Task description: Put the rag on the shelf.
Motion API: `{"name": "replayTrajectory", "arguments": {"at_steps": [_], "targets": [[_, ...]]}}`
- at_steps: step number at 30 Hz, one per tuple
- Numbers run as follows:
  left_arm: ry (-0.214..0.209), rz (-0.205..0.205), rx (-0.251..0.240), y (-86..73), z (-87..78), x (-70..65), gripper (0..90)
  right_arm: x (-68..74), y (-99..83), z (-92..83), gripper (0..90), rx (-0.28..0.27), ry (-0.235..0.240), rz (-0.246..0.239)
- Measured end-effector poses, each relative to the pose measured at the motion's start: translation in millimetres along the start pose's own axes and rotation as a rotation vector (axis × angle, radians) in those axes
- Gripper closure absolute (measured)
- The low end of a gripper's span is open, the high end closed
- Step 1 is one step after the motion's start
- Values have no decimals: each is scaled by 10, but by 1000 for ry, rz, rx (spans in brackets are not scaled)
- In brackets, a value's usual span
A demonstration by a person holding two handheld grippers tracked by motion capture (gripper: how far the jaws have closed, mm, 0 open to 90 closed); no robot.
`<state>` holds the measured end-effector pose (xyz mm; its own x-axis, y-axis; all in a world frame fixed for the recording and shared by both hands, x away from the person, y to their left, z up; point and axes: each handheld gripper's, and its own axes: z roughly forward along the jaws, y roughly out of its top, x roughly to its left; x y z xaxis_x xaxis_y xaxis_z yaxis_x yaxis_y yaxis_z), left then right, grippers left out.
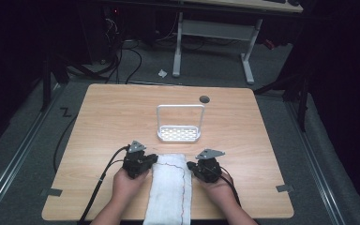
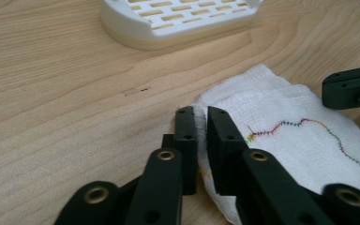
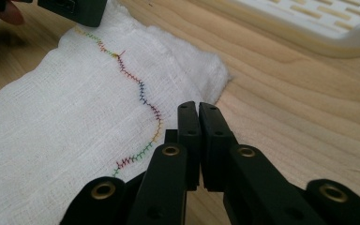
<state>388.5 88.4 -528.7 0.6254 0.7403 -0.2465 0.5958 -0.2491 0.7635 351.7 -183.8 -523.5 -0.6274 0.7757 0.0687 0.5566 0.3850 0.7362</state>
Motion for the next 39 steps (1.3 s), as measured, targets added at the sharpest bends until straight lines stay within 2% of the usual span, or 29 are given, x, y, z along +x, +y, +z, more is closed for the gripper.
{"name": "replayTrajectory", "arguments": {"at_steps": [6, 8, 14, 17, 21, 25, 29, 31, 34, 37, 39], "targets": [[3, 8, -4, 8, -9, 11, 856, 47, 52, -36, 896, -8, -19, -16], [0, 5, -17, 11, -18, 20, 856, 53, 88, -44, 898, -19, -26, -40], [-14, -19, -30, 20, -39, 70, 852, 55, 306, -107, 898, -79, -34, -45], [-14, -36, -29, 12, -31, 115, 846, 13, 365, 24, 898, -54, -53, -45], [-15, -67, -31, -1, -25, 175, 801, -89, 356, 288, 897, 11, -68, -19], [-13, -70, -27, -7, -51, 205, 737, -119, 348, 409, 888, 18, -58, -1], [-12, -85, -23, -12, -77, 223, 656, -80, 371, 420, 814, 0, -39, 20], [-9, -90, -27, -26, -100, 220, 620, -76, 380, 431, 748, -3, -37, 31], [-3, -88, -31, -63, -131, 217, 606, -85, 389, 415, 710, -22, -12, 58], [7, -95, -30, -94, -149, 220, 596, -53, 404, 402, 665, -36, -1, 58], [10, -102, -13, -107, -137, 227, 591, -40, 403, 427, 617, -29, -4, 48]]}}
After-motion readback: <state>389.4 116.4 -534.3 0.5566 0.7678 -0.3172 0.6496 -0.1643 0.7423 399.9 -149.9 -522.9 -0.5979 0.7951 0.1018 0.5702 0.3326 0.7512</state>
